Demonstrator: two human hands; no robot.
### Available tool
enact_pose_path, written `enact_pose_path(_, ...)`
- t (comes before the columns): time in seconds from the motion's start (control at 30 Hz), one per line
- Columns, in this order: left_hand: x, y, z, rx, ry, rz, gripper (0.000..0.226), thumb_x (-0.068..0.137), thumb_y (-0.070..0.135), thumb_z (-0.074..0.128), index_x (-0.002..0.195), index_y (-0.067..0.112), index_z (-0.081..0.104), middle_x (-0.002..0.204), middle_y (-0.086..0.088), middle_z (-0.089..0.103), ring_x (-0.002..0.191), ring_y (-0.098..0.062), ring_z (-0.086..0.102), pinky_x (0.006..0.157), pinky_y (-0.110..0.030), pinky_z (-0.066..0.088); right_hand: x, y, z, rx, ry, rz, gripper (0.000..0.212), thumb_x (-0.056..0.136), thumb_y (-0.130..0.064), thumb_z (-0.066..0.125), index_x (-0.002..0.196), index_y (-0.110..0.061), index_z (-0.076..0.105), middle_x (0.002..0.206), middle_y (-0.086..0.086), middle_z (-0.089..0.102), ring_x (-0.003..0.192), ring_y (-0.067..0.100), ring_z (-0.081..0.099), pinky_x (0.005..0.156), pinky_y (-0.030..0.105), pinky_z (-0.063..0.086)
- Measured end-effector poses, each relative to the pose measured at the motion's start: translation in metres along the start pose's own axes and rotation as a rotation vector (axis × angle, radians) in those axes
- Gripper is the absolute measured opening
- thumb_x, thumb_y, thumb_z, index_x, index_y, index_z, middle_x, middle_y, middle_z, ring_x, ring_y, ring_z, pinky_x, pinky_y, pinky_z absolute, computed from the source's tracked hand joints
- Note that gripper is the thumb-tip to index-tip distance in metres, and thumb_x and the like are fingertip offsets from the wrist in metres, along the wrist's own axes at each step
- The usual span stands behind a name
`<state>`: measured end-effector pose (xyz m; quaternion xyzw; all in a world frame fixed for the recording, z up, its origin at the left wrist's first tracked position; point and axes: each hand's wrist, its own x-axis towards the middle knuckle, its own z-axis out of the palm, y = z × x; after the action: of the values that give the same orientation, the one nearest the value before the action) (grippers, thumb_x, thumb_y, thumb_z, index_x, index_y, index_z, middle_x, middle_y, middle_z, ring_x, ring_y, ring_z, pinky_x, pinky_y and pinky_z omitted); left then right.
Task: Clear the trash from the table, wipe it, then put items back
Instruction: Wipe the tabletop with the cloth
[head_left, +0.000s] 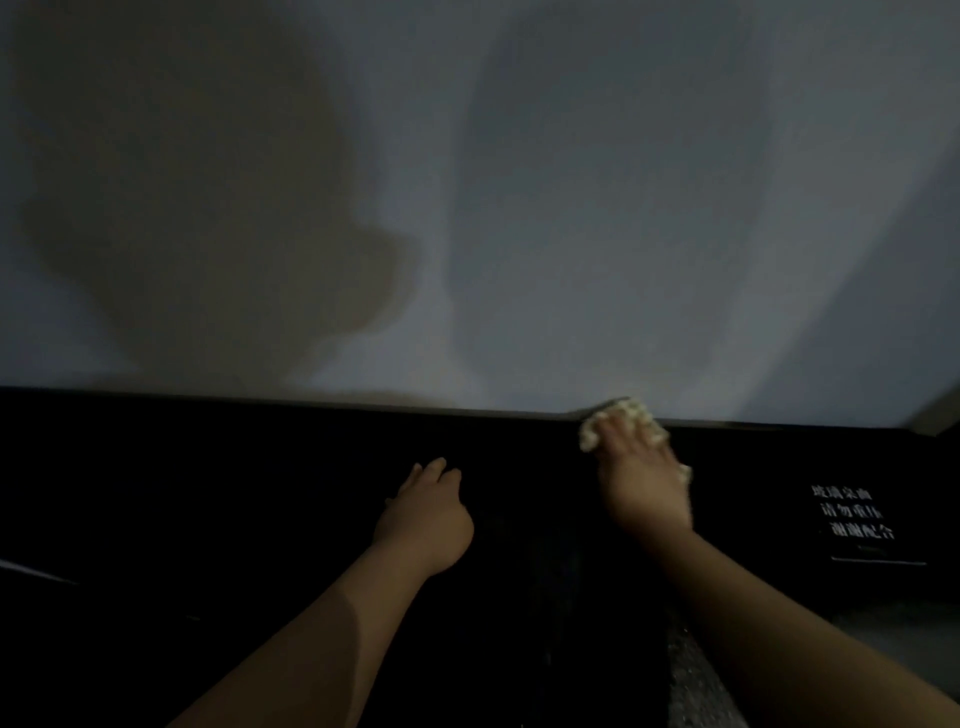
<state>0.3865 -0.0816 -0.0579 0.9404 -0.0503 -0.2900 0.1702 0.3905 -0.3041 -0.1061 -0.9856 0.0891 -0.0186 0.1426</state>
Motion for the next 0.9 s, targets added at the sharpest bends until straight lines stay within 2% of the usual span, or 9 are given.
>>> enact_pose_path(0.1, -0.003, 0.001, 0.002, 0.039, 0.013, 0.006, 0.055, 0.101, 0.017, 0.03, 0.152, 0.016, 0.011, 0.161, -0.001, -0.002, 0.148, -0.022, -0.001, 0.12, -0.043, 0.01, -0.014, 0.023, -0.008, -0.029, 0.043, 0.277, 0.045, 0.095, -0.021, 0.031, 0.139, -0.024, 0.037, 0.156, 0.005, 0.022, 0.143, 0.028, 0.019, 0.114, 0.043, 0.02)
enact_pose_path(0.17, -0.005, 0.002, 0.002, 0.065, 0.018, 0.003, 0.055, 0.101, 0.017, 0.031, 0.152, 0.017, 0.011, 0.161, 0.0, -0.002, 0.147, -0.023, 0.001, 0.12, -0.043, 0.012, -0.03, -0.005, -0.004, -0.058, 0.035, 0.319, 0.048, 0.093, -0.018, 0.028, 0.139, -0.02, 0.04, 0.152, 0.013, 0.028, 0.136, 0.035, 0.031, 0.106, 0.05, 0.031)
enact_pose_path(0.27, -0.009, 0.002, 0.005, 0.142, 0.036, 0.019, 0.057, 0.1, 0.018, 0.033, 0.152, 0.017, 0.01, 0.161, 0.0, -0.002, 0.147, -0.023, 0.004, 0.119, -0.044, 0.016, -0.071, -0.054, 0.014, -0.097, -0.093, -0.099, 0.051, 0.08, -0.027, 0.032, 0.123, -0.022, 0.059, 0.134, 0.01, 0.054, 0.114, 0.032, 0.058, 0.086, 0.047, 0.051)
enact_pose_path(0.4, -0.022, -0.003, 0.012, 0.208, 0.039, 0.051, 0.057, 0.101, 0.021, 0.031, 0.153, 0.018, 0.008, 0.161, 0.001, -0.002, 0.147, -0.022, 0.002, 0.119, -0.044, 0.016, -0.088, -0.037, -0.007, -0.149, -0.236, -0.471, 0.052, 0.082, -0.037, 0.036, 0.129, -0.026, 0.057, 0.14, 0.0, 0.051, 0.127, 0.022, 0.05, 0.105, 0.036, 0.033)
enact_pose_path(0.53, -0.04, -0.007, 0.021, 0.201, 0.017, 0.078, 0.054, 0.103, 0.023, 0.025, 0.153, 0.018, 0.004, 0.161, 0.001, -0.004, 0.147, -0.019, -0.002, 0.12, -0.044, 0.01, -0.064, 0.016, -0.022, -0.086, -0.109, -0.012, 0.05, 0.096, -0.028, 0.023, 0.145, -0.026, 0.031, 0.158, 0.003, 0.018, 0.145, 0.025, 0.017, 0.115, 0.041, 0.021)
enact_pose_path(0.63, -0.047, -0.008, 0.025, 0.193, 0.015, 0.089, 0.053, 0.103, 0.023, 0.024, 0.153, 0.018, 0.004, 0.161, 0.001, -0.005, 0.147, -0.018, -0.003, 0.12, -0.043, 0.005, -0.077, -0.021, -0.008, -0.084, -0.077, 0.204, 0.05, 0.096, -0.024, 0.021, 0.145, -0.023, 0.031, 0.156, 0.009, 0.02, 0.142, 0.029, 0.023, 0.111, 0.043, 0.026)
enact_pose_path(0.77, -0.051, -0.009, 0.028, 0.183, 0.023, 0.088, 0.053, 0.103, 0.022, 0.026, 0.153, 0.017, 0.008, 0.161, 0.001, -0.003, 0.148, -0.017, -0.004, 0.12, -0.042, 0.005, -0.126, -0.077, 0.01, -0.074, -0.203, -0.317, 0.053, 0.077, -0.034, 0.034, 0.121, -0.027, 0.062, 0.132, 0.001, 0.059, 0.116, 0.025, 0.06, 0.095, 0.038, 0.046)
enact_pose_path(0.83, -0.056, -0.01, 0.03, 0.177, 0.012, 0.094, 0.053, 0.102, 0.02, 0.025, 0.153, 0.018, 0.007, 0.161, 0.001, -0.004, 0.148, -0.016, -0.004, 0.12, -0.041, 0.003, -0.128, -0.064, 0.005, -0.095, -0.258, -0.527, 0.061, 0.08, -0.039, 0.026, 0.135, -0.029, 0.05, 0.147, -0.004, 0.04, 0.134, 0.023, 0.041, 0.107, 0.042, 0.026)
enact_pose_path(0.9, -0.062, -0.012, 0.032, 0.164, 0.002, 0.101, 0.053, 0.103, 0.017, 0.025, 0.153, 0.017, 0.007, 0.161, 0.001, -0.004, 0.148, -0.016, -0.005, 0.119, -0.04, 0.001, -0.119, -0.025, -0.005, -0.073, -0.271, -0.425, 0.063, 0.084, -0.04, 0.014, 0.142, -0.031, 0.036, 0.157, -0.002, 0.017, 0.145, 0.024, 0.018, 0.114, 0.047, 0.019)
